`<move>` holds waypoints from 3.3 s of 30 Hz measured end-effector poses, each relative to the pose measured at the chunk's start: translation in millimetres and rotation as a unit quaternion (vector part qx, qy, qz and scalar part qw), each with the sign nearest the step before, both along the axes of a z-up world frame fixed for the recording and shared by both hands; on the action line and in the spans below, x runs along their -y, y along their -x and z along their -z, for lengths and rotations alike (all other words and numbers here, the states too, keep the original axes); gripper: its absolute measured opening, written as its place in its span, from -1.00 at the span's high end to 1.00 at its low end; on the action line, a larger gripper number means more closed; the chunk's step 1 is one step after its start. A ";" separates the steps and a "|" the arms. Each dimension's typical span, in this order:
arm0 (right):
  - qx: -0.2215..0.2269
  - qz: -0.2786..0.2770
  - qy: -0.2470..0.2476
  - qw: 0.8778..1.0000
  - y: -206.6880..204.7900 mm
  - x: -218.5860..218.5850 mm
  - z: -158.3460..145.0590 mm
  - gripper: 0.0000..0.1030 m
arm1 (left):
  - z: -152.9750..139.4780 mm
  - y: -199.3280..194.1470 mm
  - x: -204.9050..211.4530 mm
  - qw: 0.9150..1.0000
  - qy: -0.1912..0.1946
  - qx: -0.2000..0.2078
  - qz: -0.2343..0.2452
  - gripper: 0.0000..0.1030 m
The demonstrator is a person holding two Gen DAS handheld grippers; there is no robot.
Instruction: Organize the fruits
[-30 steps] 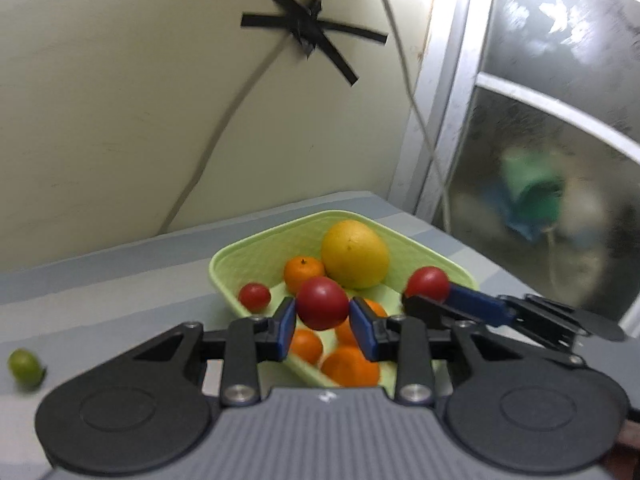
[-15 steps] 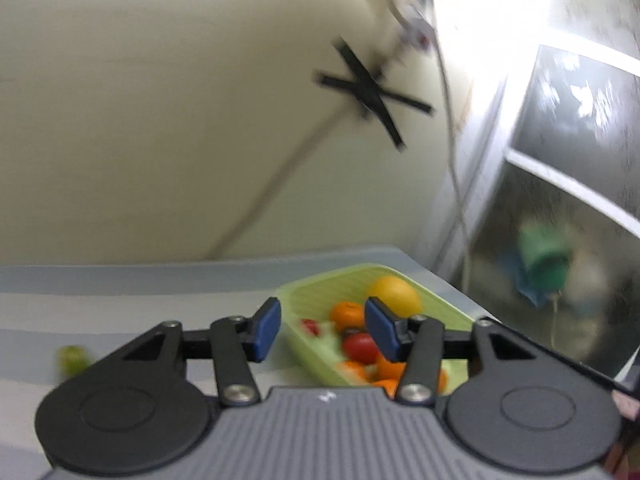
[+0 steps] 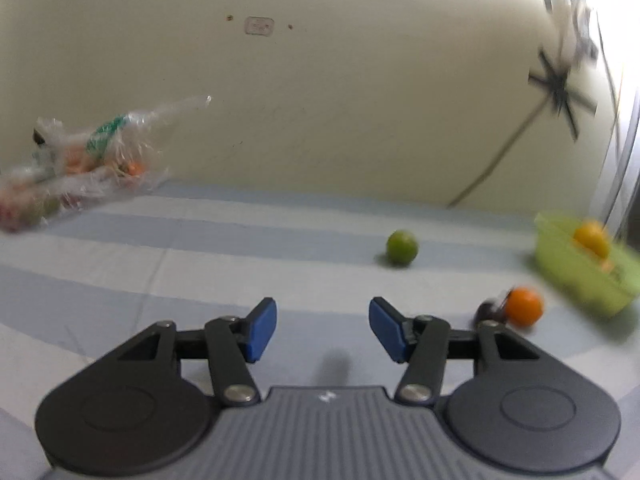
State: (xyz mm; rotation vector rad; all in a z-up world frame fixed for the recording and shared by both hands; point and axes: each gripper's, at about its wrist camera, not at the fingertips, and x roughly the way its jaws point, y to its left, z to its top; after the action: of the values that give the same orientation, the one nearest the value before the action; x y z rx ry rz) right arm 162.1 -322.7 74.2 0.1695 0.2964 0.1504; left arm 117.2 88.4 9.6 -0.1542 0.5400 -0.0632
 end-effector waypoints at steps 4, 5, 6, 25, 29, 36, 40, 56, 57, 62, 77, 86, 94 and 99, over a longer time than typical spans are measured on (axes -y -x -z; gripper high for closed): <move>-0.008 -0.080 0.023 0.996 14.4 -47.8 0.9 0.01 | -1.2 4.1 2.0 1.000 -0.007 0.005 0.006 -0.10; -0.008 -0.101 0.036 0.994 16.2 -62.8 0.5 0.01 | -2.4 5.3 2.8 1.000 -0.011 0.010 0.007 -0.10; -0.014 -0.124 0.049 0.991 15.4 -79.0 -0.1 0.01 | -3.4 7.7 3.8 1.000 -0.013 0.017 0.011 -0.10; -0.130 -0.211 0.149 0.957 -100.7 -230.7 -2.9 0.01 | 5.6 -6.8 -18.6 0.997 0.062 -0.044 0.003 -0.11; -0.177 -0.227 0.118 0.950 -120.8 -238.4 -0.9 0.01 | 5.3 -5.9 -14.2 0.998 0.050 -0.043 0.004 -0.14; -0.212 -0.222 0.178 0.935 -133.2 -272.2 23.6 0.30 | 5.2 -6.8 -16.6 0.998 0.056 -0.043 0.006 -0.15; -0.207 -0.234 0.172 0.934 -122.2 -268.1 21.2 0.40 | 4.2 -6.1 -22.3 0.996 0.075 -0.039 0.008 -0.17; -0.110 -0.321 0.216 0.916 28.2 -214.0 27.7 -0.05 | -5.3 18.7 5.0 0.977 0.123 0.009 0.173 -0.20; -0.111 -0.322 0.205 0.918 28.4 -208.1 24.7 -0.04 | -5.6 20.0 6.6 0.977 0.119 0.011 0.179 -0.20; -0.094 -0.298 0.143 0.939 27.0 -165.5 9.2 -0.01 | -7.7 23.1 14.2 0.974 0.101 0.014 0.203 -0.20; -0.126 -0.220 0.160 0.954 -30.4 -160.1 31.3 0.39 | -0.2 30.1 43.7 0.966 0.000 -0.013 0.259 0.22; -0.126 -0.237 0.137 0.954 15.4 -130.6 20.4 0.39 | -0.6 34.6 42.0 0.964 -0.002 0.004 0.265 0.46; -0.122 -0.247 0.113 0.955 62.9 -110.1 26.2 0.39 | -5.5 37.1 51.4 0.959 0.011 0.009 0.282 0.46; -0.086 -0.214 0.083 0.970 58.0 -87.2 12.5 0.39 | -23.5 26.1 76.4 0.954 0.042 0.006 0.298 0.46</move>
State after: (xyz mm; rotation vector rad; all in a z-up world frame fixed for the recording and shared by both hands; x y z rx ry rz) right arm 104.1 -235.5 61.7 -0.0517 0.5152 0.5385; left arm 91.0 12.0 33.1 -0.0684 0.5575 -0.6758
